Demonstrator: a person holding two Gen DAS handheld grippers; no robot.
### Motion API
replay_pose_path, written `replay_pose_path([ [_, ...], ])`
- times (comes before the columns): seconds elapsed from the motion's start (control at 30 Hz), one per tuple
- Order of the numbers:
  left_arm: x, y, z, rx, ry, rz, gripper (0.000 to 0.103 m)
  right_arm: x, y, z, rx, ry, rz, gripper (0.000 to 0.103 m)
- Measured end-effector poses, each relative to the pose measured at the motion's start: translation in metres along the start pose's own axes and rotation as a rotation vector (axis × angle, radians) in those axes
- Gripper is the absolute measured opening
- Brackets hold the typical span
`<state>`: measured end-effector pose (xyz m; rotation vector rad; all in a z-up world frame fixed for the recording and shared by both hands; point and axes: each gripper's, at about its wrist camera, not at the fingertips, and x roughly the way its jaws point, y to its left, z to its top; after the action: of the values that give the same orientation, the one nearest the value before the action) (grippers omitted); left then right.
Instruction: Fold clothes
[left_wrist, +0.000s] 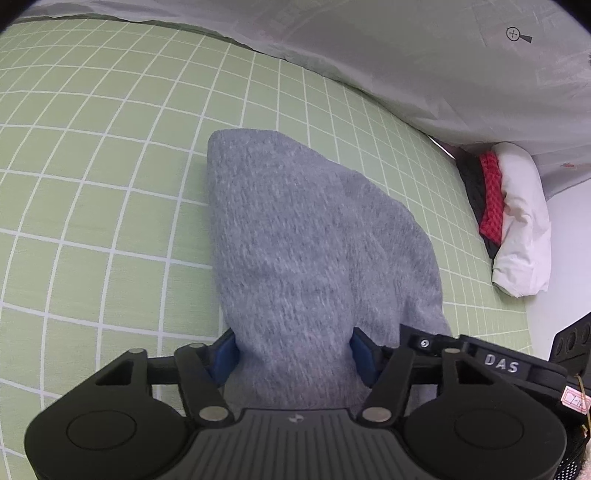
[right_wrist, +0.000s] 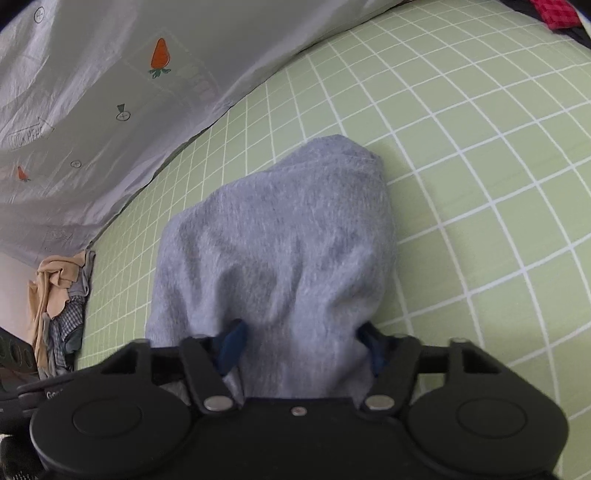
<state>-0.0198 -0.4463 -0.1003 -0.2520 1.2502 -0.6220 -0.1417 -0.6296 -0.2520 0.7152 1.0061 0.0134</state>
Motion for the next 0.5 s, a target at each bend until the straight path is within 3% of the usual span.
replay_pose_path([
  [0.03,-0.003,-0.002,-0.001,0.006,-0.008,-0.012,0.046,-0.001,0.002,-0.001,-0.011,0.004,0.009,0.026],
  [0.07,-0.008,-0.005,-0.002,0.019,-0.021,-0.024,0.043,-0.003,0.005,-0.003,-0.021,0.001,0.028,0.024],
  [0.13,-0.02,-0.014,-0.005,0.05,-0.05,-0.042,0.039,-0.011,0.012,-0.006,-0.042,-0.022,0.059,0.022],
  [0.33,-0.057,-0.028,-0.022,0.096,-0.112,-0.076,0.037,-0.042,0.037,-0.022,-0.122,-0.098,0.066,0.021],
  [0.5,-0.078,-0.035,-0.042,0.153,-0.122,-0.091,0.037,-0.068,0.041,-0.042,-0.099,-0.146,0.058,0.021],
])
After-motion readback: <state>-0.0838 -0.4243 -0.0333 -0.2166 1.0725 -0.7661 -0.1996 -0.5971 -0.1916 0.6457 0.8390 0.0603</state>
